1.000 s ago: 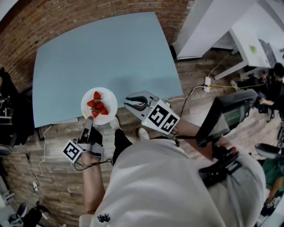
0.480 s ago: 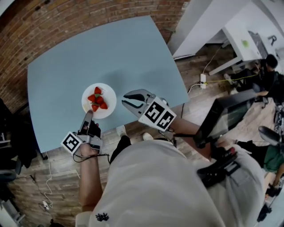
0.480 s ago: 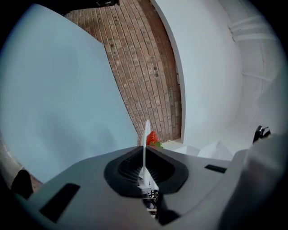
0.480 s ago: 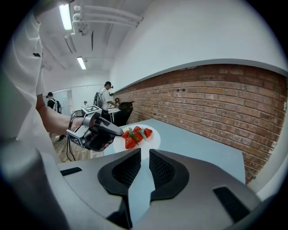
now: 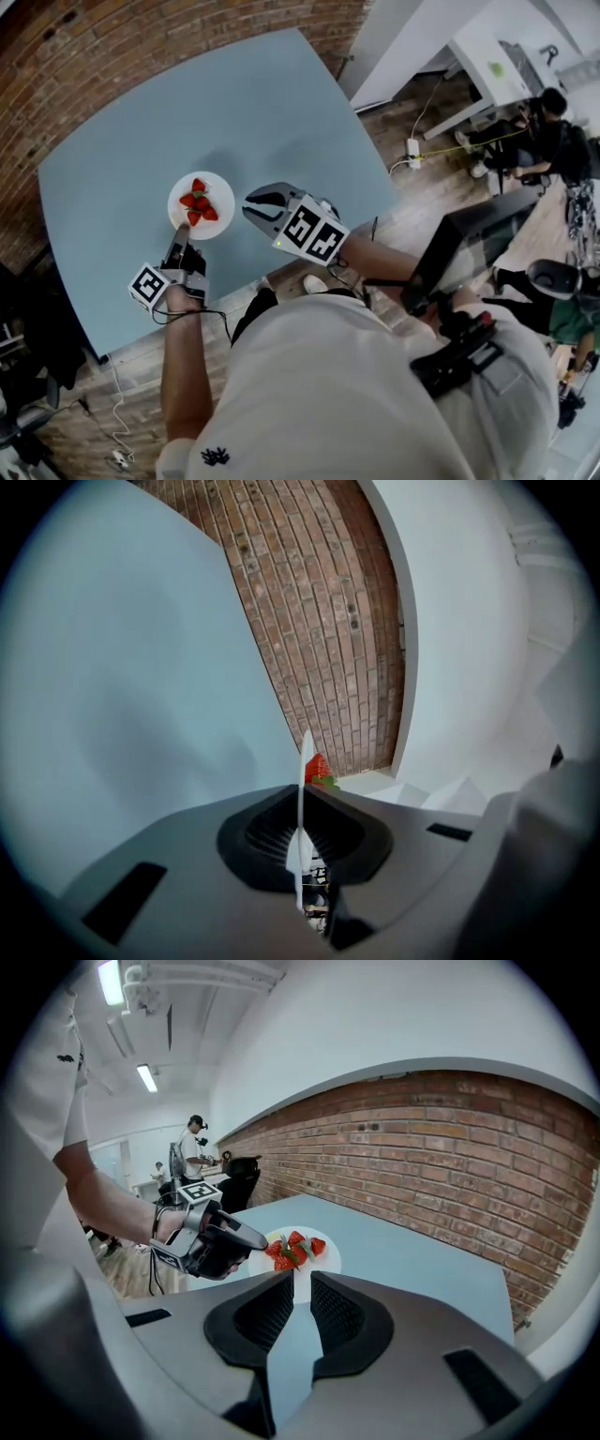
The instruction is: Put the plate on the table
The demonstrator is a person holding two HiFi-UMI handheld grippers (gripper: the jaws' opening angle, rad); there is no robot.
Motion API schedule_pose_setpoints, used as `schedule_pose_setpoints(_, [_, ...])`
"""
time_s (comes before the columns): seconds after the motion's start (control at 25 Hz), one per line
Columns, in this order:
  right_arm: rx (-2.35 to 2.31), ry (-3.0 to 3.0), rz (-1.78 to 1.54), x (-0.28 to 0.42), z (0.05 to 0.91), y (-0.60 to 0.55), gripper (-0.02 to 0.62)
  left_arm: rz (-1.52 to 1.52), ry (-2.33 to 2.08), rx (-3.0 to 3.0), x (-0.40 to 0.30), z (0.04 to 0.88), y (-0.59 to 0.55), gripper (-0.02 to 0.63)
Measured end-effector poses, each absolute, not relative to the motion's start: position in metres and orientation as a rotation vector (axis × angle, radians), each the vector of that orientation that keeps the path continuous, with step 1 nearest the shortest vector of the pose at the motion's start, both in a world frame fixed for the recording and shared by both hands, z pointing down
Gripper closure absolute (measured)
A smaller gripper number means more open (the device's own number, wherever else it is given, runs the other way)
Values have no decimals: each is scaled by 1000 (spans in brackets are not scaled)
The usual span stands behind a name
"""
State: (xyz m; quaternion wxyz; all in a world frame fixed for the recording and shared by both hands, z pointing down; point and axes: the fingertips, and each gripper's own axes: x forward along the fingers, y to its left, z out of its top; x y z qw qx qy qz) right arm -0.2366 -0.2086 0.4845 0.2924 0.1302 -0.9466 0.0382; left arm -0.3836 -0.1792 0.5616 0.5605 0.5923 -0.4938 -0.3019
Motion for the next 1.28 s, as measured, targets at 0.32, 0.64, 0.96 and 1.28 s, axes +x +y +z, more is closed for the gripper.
schedule_pose_setpoints(0.32, [394,-2473,135,-238,497,-221,543,-686,-1173,1337,-406,621,-202,592])
schedule_pose_setpoints(0.64, [443,-2444,166,-235,505,-233,543,-633,-1179,1315,-413,659,-237,592])
schedule_pose_setpoints(0.96, [458,-2418,193,-236,513,-241,543,-584,-1179,1283,-417,688,-264,592])
schedule_pose_setpoints(1.28, [467,-2397,220,-232,520,-247,543,-521,-1202,1233,-416,706,-274,591])
